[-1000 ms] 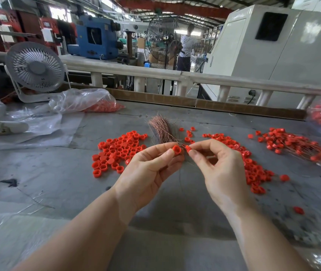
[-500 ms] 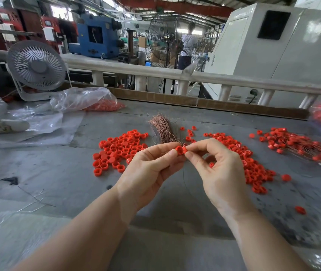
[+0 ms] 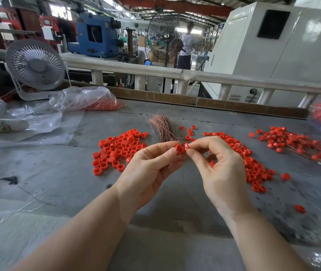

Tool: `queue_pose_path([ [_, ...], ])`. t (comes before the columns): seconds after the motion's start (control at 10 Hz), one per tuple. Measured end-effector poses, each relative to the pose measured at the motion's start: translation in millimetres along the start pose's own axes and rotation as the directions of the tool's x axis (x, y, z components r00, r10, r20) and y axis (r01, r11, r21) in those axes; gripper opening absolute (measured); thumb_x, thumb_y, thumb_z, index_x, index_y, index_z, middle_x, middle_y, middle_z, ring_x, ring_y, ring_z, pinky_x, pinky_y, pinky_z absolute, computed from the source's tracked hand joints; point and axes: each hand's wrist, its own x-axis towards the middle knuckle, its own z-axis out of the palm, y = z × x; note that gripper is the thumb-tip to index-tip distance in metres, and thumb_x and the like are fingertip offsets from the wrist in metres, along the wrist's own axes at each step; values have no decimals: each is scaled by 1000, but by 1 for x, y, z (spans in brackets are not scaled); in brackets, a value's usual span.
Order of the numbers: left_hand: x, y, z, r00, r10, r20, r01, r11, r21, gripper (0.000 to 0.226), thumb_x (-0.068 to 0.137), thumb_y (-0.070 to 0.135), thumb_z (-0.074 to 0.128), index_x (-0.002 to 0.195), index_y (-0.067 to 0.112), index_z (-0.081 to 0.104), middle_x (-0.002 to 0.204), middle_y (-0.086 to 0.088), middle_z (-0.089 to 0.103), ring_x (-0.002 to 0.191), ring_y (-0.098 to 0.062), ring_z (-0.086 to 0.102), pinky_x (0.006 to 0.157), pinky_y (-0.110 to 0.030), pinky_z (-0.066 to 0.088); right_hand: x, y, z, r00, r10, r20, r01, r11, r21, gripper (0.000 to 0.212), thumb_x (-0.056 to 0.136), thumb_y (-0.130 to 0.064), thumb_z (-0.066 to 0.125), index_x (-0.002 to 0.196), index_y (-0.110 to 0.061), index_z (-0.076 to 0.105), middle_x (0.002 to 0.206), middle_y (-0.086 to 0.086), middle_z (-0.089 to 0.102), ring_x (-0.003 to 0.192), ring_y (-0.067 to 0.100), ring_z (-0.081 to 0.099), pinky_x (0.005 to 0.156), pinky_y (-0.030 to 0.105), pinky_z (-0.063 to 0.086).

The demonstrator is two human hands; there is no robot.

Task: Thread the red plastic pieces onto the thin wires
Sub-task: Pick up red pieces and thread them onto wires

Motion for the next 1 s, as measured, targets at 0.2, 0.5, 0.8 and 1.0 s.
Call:
queue_pose_path([
  [0.2,0,1,1,1000,-18,23,19,999,-39,18,73,3,58,76,7,76,77,-10,72,69,-13,70,62,-19,56,-1,1,-1,998,60,-30,-60,998,13,6,81,-16,65,84,-15,69,79,-7,68,70,8,60,63,18,47],
  [0.5,-1,1,1,999,-19,27,20,999,-32,18,71,3,58,75,7,76,76,-10,72,68,-13,70,62,-19,56,-1,0,-1,999,21,-35,-22,999,-24,6,80,-17,65,83,-15,69,77,-9,66,68,4,56,64,17,44],
  [0.8,-1,2,1,1000,-14,27,14,1000,-17,18,71,4,59,76,7,76,77,-10,72,70,-13,70,65,-20,57,0,0,0,1000,-7,-26,7,1000,-20,6,79,-14,66,83,-12,70,79,-7,66,74,6,58,68,15,43],
  [1.0,-2,2,1,999,-14,40,15,1000,-25,19,71,5,58,75,9,76,78,-9,73,71,-13,71,68,-20,57,0,1,-1,1000,-18,-19,17,999,-36,7,78,-10,67,83,-9,71,82,-5,66,78,5,58,71,11,41],
])
